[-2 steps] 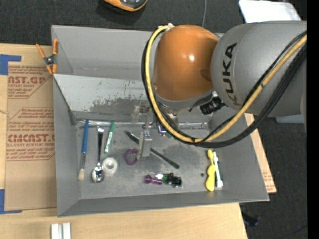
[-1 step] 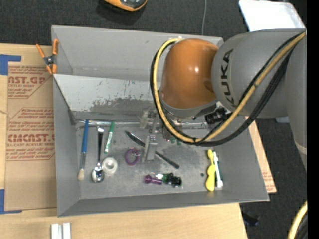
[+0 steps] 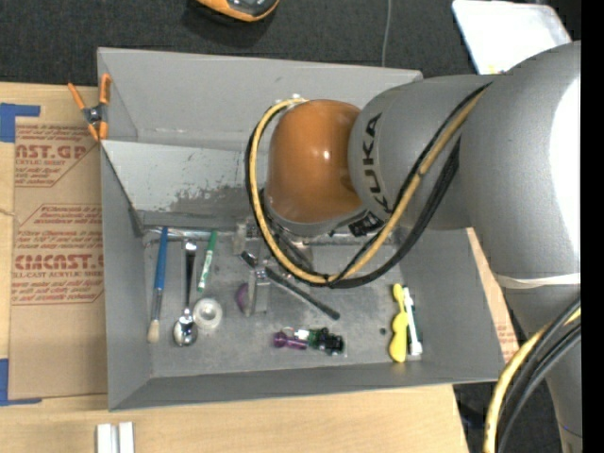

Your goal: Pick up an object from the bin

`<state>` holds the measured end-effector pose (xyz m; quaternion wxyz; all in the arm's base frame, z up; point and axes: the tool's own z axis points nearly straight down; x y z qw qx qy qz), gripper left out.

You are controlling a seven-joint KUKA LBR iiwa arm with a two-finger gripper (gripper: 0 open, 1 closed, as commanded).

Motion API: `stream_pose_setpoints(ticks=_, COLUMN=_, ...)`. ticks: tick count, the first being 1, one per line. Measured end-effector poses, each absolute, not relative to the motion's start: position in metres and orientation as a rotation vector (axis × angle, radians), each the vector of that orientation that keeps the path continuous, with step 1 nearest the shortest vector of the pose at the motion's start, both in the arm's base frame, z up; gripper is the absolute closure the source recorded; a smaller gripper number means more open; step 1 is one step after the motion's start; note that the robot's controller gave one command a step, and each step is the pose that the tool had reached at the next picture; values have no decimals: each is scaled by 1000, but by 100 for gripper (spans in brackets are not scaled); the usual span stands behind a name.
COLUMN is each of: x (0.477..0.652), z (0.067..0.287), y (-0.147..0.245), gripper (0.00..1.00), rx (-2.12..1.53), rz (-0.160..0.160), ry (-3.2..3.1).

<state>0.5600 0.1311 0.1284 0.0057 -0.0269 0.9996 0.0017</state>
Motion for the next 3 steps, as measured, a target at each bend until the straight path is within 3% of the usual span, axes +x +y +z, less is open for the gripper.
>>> stream_pose_setpoints(ticks=1, x=564, z=92, y=112, gripper=0, rx=-54, rz=5, ry=3134)
stream_pose_setpoints(ticks=2, x=559, z=108, y=85, gripper=0, rx=186, rz=6, ry=3130)
stream_pose_setpoints(ticks=3, x=532, z=93, y=33, gripper=0, rx=-226, rz=6, ry=3127)
